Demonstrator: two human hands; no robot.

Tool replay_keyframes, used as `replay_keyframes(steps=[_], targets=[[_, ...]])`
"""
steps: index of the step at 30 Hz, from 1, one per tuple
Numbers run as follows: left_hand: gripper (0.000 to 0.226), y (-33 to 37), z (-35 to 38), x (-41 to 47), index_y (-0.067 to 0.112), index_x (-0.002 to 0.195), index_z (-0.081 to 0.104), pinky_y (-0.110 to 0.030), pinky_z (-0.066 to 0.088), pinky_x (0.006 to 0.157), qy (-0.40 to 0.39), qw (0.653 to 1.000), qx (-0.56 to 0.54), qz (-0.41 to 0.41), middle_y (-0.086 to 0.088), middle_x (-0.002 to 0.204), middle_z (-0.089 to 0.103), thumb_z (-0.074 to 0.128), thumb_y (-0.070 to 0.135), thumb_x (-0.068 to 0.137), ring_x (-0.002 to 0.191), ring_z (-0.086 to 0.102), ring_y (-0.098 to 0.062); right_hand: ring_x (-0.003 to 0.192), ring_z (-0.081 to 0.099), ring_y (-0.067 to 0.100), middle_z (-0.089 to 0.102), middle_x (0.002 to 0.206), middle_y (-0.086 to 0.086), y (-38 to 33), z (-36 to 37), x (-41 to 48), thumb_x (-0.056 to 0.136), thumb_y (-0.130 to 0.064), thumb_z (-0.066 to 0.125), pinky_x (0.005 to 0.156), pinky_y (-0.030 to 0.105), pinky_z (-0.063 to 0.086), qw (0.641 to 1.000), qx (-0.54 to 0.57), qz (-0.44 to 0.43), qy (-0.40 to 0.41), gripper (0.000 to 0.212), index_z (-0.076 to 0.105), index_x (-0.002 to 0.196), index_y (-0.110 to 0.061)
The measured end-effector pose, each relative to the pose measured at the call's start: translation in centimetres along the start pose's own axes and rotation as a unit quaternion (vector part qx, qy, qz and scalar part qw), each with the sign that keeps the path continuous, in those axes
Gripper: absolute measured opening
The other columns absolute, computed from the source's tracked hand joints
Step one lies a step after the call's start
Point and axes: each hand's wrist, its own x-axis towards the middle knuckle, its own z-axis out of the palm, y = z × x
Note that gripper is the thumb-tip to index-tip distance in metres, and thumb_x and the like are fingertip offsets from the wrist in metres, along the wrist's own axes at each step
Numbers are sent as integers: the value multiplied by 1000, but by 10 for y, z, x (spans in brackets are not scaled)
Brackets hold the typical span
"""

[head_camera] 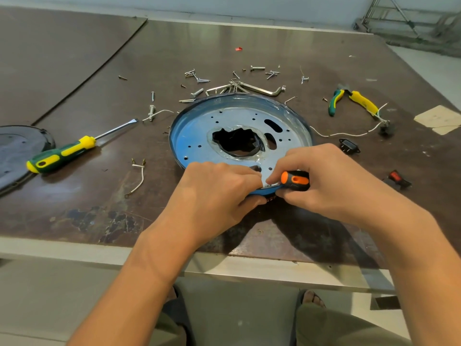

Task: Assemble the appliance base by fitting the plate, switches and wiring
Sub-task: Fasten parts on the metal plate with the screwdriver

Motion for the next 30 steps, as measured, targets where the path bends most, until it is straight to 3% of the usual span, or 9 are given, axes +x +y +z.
replay_keyframes(steps=[3, 7, 9, 13, 19, 24, 27, 30], targets=[[33, 0, 0, -1, 34, 112, 65, -38, 53, 67, 2, 1000, -8, 0, 15, 113, 68, 42, 54, 99, 97, 67, -15, 81, 60, 10, 64, 85, -14, 0, 0, 1, 81, -22, 77, 74, 43, 54, 1000, -3, 0, -9, 23, 69, 87, -42], [34, 2, 1, -1, 34, 113, 63, -37, 52, 62, 6, 1000, -2, 11, 15, 116, 66, 39, 53, 101, 93, 67, -17, 80, 61, 3, 66, 85, -16, 2, -3, 1, 79, -15, 79, 72, 18, 44, 997, 64, 15, -32, 28, 74, 88, -41], [32, 2, 2, -2, 33, 114, 64, -36, 52, 61, 13, 1000, -2, 12, 15, 117, 66, 41, 52, 102, 93, 68, -18, 80, 61, 2, 67, 83, -16, 4, -4, 1, 78, -15, 79, 70, 13, 42, 998, 56, 20, -20, 28, 73, 86, -42], [28, 2, 2, -1, 29, 107, 71, -38, 53, 59, 26, 999, -9, 17, 14, 112, 70, 52, 49, 99, 89, 70, -20, 77, 59, 5, 64, 81, -12, 1, -2, 2, 81, -17, 77, 71, 27, 48, 999, 42, 4, -28, 24, 69, 82, -40], [23, 1, 4, 0, 30, 107, 72, -38, 54, 59, 35, 999, -12, 15, 14, 111, 71, 60, 46, 96, 85, 70, -20, 79, 60, 2, 66, 83, -16, 3, -6, 1, 81, -22, 78, 69, 18, 43, 998, 58, 16, -22, 27, 68, 83, -47], [22, 3, 3, 1, 28, 102, 73, -38, 54, 58, 35, 999, 1, 16, 13, 108, 71, 61, 45, 94, 81, 69, -23, 77, 60, 8, 66, 82, -10, 0, -2, 1, 81, -25, 78, 72, 41, 52, 999, 47, 3, -25, 18, 69, 80, -40], [24, 4, 2, 0, 28, 105, 72, -38, 55, 60, 35, 999, 2, 12, 13, 111, 71, 58, 45, 95, 84, 70, -23, 79, 60, 7, 67, 84, -12, 2, -5, 0, 80, -35, 79, 73, 41, 53, 999, 25, 22, -19, 12, 70, 85, -42], [26, 5, 3, 1, 29, 107, 72, -38, 55, 63, 33, 999, -3, 13, 14, 114, 70, 56, 47, 97, 90, 70, -22, 78, 58, 6, 63, 84, -12, 2, -4, 0, 82, -27, 77, 73, 40, 52, 999, 9, 17, -34, 12, 71, 84, -37]])
